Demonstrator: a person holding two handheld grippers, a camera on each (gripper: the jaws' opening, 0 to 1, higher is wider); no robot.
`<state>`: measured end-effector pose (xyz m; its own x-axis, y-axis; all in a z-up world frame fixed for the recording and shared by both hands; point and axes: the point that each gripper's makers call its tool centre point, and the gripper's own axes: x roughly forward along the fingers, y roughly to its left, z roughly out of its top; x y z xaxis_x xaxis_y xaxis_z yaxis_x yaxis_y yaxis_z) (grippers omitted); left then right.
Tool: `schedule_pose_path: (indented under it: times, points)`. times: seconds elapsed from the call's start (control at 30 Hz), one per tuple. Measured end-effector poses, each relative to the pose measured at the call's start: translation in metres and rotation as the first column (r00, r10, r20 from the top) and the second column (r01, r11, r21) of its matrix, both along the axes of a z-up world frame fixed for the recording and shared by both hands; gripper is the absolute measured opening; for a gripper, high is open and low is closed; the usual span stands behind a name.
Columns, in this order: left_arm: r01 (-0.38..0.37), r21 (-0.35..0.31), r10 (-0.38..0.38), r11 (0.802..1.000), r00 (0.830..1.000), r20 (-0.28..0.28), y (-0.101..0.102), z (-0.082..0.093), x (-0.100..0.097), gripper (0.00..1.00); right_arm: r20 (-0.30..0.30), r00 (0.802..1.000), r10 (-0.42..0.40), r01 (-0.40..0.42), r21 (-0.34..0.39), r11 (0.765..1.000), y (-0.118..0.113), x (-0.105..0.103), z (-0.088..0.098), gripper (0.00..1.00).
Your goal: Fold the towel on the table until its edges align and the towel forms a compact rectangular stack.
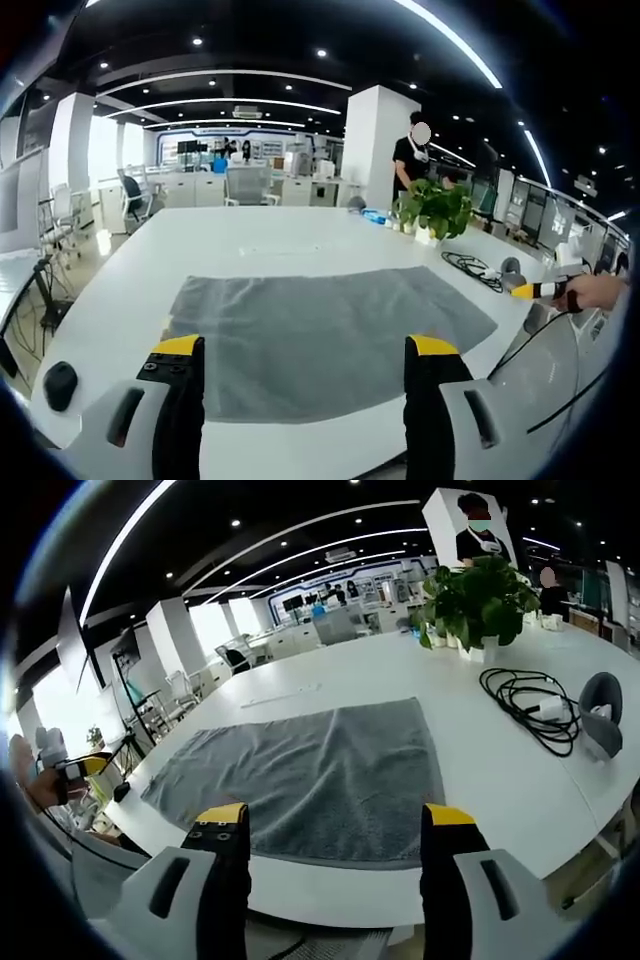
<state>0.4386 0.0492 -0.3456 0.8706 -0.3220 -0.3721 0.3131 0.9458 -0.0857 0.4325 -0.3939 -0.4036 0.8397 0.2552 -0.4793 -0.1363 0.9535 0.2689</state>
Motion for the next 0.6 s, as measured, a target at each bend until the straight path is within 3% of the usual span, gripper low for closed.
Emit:
schedule_pose_path:
  times: [0.17,0.4,0.6]
  points:
    - [0.008,0.002,-0.008,1.0,1.0,-0.014,-0.003,-0.002,-0.001,0.84,-0.022,1.0,-0.02,0.02,0.006,1.0,-0.011,-0.002,-0.009,0.63]
    - [0.012,0.001,-0.012,1.0,1.0,-0.014,-0.006,-0.002,-0.001,0.83,-0.077,0.996,-0.032,0.03,-0.02,0.999,-0.02,-0.001,-0.024,0.46]
    - [0.004,0.02,-0.003,1.0,1.0,-0.017,-0.005,-0.004,-0.003,0.81,-0.117,0.993,-0.035,0.03,-0.039,0.999,-0.029,0.002,-0.038,0.44]
